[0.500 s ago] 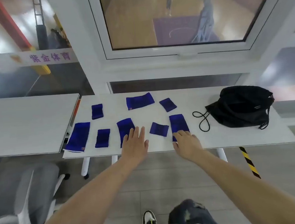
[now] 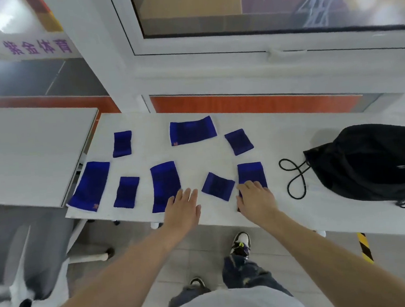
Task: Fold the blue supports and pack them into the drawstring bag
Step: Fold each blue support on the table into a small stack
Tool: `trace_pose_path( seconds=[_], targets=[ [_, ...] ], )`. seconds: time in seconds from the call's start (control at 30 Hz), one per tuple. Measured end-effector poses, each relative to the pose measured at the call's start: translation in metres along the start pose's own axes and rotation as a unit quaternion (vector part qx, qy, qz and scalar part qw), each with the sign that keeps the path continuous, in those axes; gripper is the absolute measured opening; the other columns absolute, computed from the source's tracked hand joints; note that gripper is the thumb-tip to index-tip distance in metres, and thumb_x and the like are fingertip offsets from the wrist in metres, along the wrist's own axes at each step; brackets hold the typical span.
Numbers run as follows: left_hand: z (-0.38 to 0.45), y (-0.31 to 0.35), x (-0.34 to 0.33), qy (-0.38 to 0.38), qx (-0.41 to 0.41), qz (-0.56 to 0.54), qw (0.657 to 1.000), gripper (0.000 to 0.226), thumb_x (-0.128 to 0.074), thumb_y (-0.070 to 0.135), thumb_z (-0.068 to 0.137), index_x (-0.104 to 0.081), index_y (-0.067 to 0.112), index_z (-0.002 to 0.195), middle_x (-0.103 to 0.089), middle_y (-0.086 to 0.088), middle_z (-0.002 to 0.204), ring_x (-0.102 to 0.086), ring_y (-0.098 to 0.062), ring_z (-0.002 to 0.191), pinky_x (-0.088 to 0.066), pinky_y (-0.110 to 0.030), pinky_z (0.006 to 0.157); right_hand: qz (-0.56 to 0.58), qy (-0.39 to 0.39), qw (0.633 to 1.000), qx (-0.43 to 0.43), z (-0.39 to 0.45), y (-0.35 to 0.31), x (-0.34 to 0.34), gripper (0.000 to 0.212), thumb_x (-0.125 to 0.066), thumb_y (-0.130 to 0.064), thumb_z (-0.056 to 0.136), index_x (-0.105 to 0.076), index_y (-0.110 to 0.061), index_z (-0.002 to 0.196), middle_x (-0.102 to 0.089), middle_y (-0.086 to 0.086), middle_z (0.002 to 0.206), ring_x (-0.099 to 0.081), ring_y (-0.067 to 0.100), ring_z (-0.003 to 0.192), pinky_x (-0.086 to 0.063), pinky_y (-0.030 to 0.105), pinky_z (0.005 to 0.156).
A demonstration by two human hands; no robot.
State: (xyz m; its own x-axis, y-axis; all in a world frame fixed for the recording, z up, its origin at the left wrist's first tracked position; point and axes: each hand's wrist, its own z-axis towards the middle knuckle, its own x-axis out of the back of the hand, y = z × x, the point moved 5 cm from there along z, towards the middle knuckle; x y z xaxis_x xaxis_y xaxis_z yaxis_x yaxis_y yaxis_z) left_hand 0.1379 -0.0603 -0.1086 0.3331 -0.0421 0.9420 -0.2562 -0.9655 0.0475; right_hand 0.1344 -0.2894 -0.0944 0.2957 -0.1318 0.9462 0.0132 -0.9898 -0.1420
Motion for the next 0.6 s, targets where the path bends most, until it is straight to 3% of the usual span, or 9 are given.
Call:
trace_pose_path(
  seconds=[0.2,0.37,0.6],
  targets=[
    [0.042,0.015,-0.013,-0.038,0.02,0.0,0.999,0.05,-0.042,0.04,0.104,-0.041,0.017,0.148,-0.054,-0.005,0.141,-0.05,-0.028,0.128,-0.045,-0.042,0.101,0.011,-0.041,0.999,0.02,0.055,0.022,-0.021,0.041,-0.046,-0.042,0.103,-0.057,-0.021,0.136,-0.059,0.001,0.129,-0.053,0.023,0.119,-0.048,0.038,0.094],
    [0.087,0.014,-0.012,-0.054,0.014,-0.005,0.998,0.048,-0.049,0.038,0.103,-0.039,0.021,0.146,-0.056,-0.003,0.13,-0.053,-0.026,0.115,-0.047,-0.039,0.089,0.009,-0.055,0.997,0.048,0.084,0.019,-0.037,0.037,-0.047,-0.044,0.104,-0.058,-0.023,0.132,-0.058,-0.001,0.129,-0.052,0.021,0.119,-0.048,0.036,0.095],
    [0.15,0.012,-0.025,-0.089,-0.007,0.007,0.996,0.066,-0.062,0.039,0.096,-0.028,0.03,0.152,-0.051,-0.007,0.127,-0.05,-0.029,0.112,-0.044,-0.044,0.089,-0.039,-0.042,0.996,0.069,0.12,0.019,-0.059,0.042,-0.056,-0.054,0.098,-0.062,-0.02,0.123,-0.06,0.001,0.122,-0.054,0.022,0.113,-0.048,0.038,0.094]
  ],
)
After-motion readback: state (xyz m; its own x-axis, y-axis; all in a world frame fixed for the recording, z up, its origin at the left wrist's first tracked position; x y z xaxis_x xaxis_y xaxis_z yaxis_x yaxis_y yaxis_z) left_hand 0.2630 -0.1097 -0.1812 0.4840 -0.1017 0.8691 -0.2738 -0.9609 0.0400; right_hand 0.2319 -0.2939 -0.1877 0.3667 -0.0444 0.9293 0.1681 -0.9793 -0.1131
